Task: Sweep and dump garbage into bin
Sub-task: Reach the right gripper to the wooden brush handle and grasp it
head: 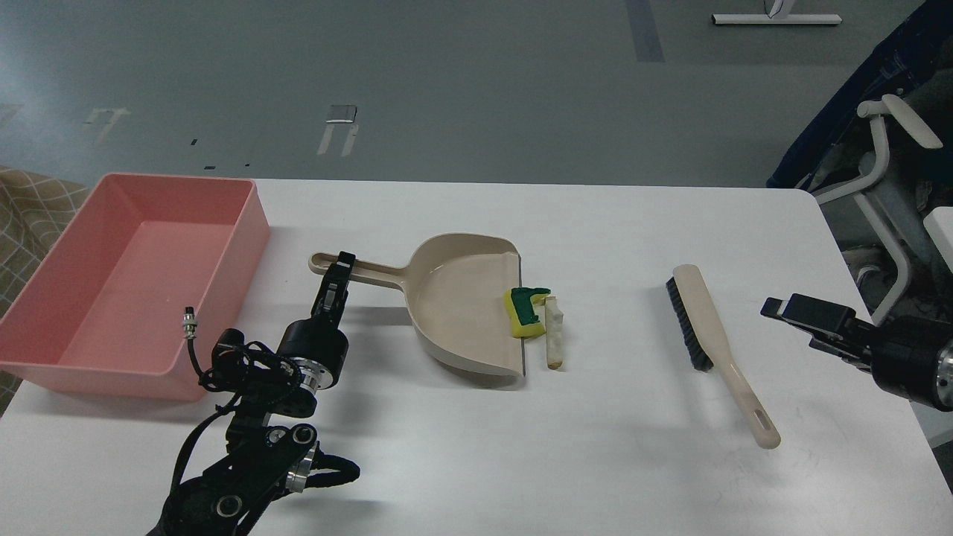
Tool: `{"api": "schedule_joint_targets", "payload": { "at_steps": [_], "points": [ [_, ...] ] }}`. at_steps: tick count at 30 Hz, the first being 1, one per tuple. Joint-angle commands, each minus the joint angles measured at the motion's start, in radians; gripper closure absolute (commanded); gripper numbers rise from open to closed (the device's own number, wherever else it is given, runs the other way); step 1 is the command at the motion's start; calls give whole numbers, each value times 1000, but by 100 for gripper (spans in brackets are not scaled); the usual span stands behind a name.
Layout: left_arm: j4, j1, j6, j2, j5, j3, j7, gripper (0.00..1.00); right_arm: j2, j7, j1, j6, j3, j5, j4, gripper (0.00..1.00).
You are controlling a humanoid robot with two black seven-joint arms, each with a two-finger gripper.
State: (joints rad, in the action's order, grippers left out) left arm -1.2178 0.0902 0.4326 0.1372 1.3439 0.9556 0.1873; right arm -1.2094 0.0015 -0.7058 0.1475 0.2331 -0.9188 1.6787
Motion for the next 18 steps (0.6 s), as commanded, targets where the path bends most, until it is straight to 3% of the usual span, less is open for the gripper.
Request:
{"api": "schedule_joint_targets", "payload": {
  "at_steps": [1,18],
  "points": [
    [-2,0,0,-1,0,0,0,100,19,-21,3,29,-11,-32,6,0],
    [-8,0,0,-1,0,0,0,100,139,-46,-3,38,-83,-140,3,2]
  ]
}}
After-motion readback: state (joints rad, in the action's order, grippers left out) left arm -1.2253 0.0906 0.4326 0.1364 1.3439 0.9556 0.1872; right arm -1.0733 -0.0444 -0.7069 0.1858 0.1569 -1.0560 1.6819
